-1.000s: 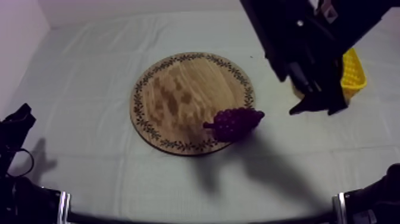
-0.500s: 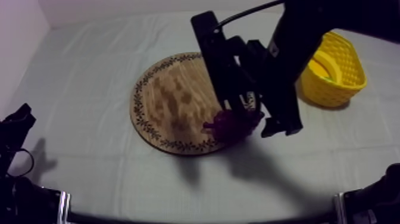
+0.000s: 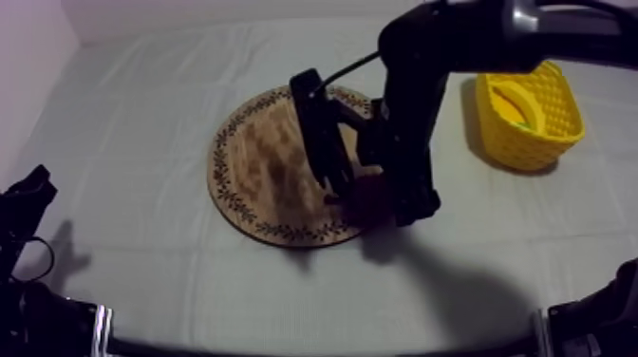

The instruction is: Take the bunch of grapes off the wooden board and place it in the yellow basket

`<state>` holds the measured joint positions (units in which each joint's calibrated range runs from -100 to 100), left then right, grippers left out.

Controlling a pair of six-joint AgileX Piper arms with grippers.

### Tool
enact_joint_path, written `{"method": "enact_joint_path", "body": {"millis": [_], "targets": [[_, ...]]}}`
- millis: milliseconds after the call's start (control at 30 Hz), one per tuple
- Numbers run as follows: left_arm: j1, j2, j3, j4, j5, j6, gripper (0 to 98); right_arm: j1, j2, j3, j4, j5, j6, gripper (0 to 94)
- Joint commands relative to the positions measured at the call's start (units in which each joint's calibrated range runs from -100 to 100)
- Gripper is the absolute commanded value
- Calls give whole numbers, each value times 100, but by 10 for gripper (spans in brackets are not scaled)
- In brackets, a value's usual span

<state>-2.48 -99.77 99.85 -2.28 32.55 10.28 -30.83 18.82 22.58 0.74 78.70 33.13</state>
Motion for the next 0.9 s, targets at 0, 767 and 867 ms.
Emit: {"method": "enact_joint_path", "body": {"millis": [0, 767, 867], "targets": [[-1, 3, 4, 1, 3, 0, 0, 2, 252, -68, -16, -63, -5, 904], [-1, 3, 4, 1, 3, 0, 0, 314, 1197, -1219, -343, 292, 380, 321], [-1, 3, 4, 1, 3, 0, 0, 313, 1020, -1400, -323, 580, 379, 251]]}}
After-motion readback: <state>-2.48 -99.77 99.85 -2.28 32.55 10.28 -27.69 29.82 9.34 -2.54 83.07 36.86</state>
